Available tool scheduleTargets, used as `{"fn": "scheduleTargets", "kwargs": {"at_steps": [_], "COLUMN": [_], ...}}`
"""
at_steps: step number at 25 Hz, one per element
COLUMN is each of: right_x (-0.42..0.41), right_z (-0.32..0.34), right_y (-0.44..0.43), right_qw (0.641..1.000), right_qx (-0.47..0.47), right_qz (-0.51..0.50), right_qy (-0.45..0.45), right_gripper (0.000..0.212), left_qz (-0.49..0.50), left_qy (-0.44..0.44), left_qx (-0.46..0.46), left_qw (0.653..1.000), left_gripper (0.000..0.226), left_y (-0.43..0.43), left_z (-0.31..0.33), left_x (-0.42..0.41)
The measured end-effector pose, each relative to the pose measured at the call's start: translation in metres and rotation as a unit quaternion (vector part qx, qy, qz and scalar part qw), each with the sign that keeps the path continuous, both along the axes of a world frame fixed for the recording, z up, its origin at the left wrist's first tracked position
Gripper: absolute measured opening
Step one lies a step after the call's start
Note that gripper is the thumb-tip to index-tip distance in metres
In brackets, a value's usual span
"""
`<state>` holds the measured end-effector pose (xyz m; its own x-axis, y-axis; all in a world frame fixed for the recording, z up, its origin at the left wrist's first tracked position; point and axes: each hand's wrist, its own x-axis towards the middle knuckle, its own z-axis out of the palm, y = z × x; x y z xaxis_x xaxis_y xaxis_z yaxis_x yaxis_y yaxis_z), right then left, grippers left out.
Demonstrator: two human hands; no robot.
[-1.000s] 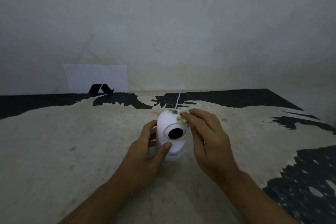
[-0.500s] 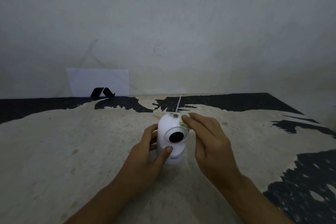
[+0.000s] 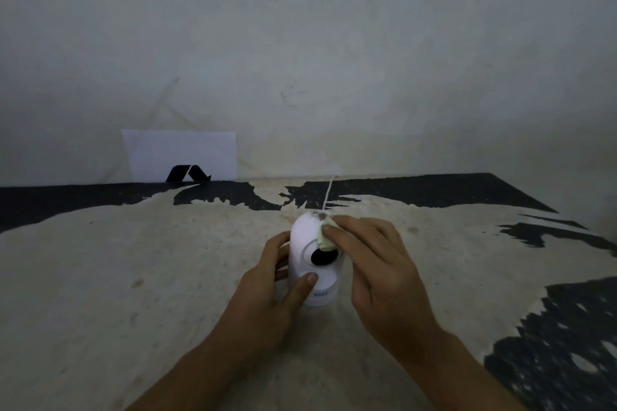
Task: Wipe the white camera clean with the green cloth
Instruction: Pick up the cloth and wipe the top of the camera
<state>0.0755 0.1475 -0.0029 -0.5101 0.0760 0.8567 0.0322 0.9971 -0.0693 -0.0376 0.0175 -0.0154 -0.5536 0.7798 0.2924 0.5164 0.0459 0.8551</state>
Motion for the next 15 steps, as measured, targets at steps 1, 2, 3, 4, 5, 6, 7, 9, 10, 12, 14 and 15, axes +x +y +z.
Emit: {"fn": "scheduleTargets", "kwargs": {"at_steps": [1, 2, 3, 4, 5, 6, 7, 9, 10, 12, 14, 15], "right_x": [0.000, -0.001, -0.002, -0.002, -0.002, -0.001, 0.000, 0.000, 0.000, -0.001, -0.002, -0.001], "right_z": [0.000, 0.000, -0.001, -0.003, -0.005, -0.006, -0.006, -0.006, -0.005, -0.003, -0.002, -0.003], "right_y": [-0.004, -0.004, -0.001, 0.003, 0.008, 0.011, 0.012, 0.005, -0.001, -0.005, 0.000, 0.003], "right_qw": [1.000, 0.999, 1.000, 1.000, 0.999, 0.998, 0.997, 0.997, 0.997, 0.994, 0.992, 0.992], "right_qx": [0.023, 0.031, 0.022, -0.002, -0.033, -0.060, -0.076, -0.078, -0.081, -0.100, -0.116, -0.114], "right_qz": [0.005, 0.006, 0.002, -0.004, -0.010, -0.014, -0.014, 0.004, 0.020, 0.043, 0.040, 0.035], "right_qy": [-0.008, -0.015, -0.019, -0.017, -0.014, -0.011, -0.010, -0.010, -0.006, 0.008, 0.026, 0.030], "right_gripper": [0.048, 0.051, 0.051, 0.049, 0.044, 0.039, 0.039, 0.040, 0.040, 0.038, 0.034, 0.033], "left_qz": [-0.002, -0.002, -0.001, 0.001, 0.002, 0.002, 0.003, 0.003, 0.001, 0.000, -0.001, -0.001], "left_qy": [-0.003, -0.005, -0.003, 0.003, 0.006, 0.005, 0.003, 0.001, 0.002, 0.000, -0.004, -0.006], "left_qx": [-0.002, -0.005, -0.006, -0.007, -0.007, -0.006, -0.006, -0.003, -0.003, -0.006, -0.003, -0.001], "left_qw": [1.000, 1.000, 1.000, 1.000, 1.000, 1.000, 1.000, 1.000, 1.000, 1.000, 1.000, 1.000], "left_gripper": [0.059, 0.058, 0.058, 0.058, 0.060, 0.062, 0.064, 0.064, 0.063, 0.061, 0.063, 0.063], "left_y": [0.001, 0.001, 0.000, 0.000, 0.000, 0.000, 0.000, 0.001, 0.001, 0.001, 0.001, 0.001], "left_z": [0.000, 0.000, 0.000, 0.001, 0.001, 0.000, 0.000, 0.000, 0.000, 0.000, 0.000, -0.001], "left_x": [0.000, 0.000, -0.001, -0.001, 0.000, 0.000, 0.000, -0.001, -0.001, -0.001, -0.001, -0.001]}}
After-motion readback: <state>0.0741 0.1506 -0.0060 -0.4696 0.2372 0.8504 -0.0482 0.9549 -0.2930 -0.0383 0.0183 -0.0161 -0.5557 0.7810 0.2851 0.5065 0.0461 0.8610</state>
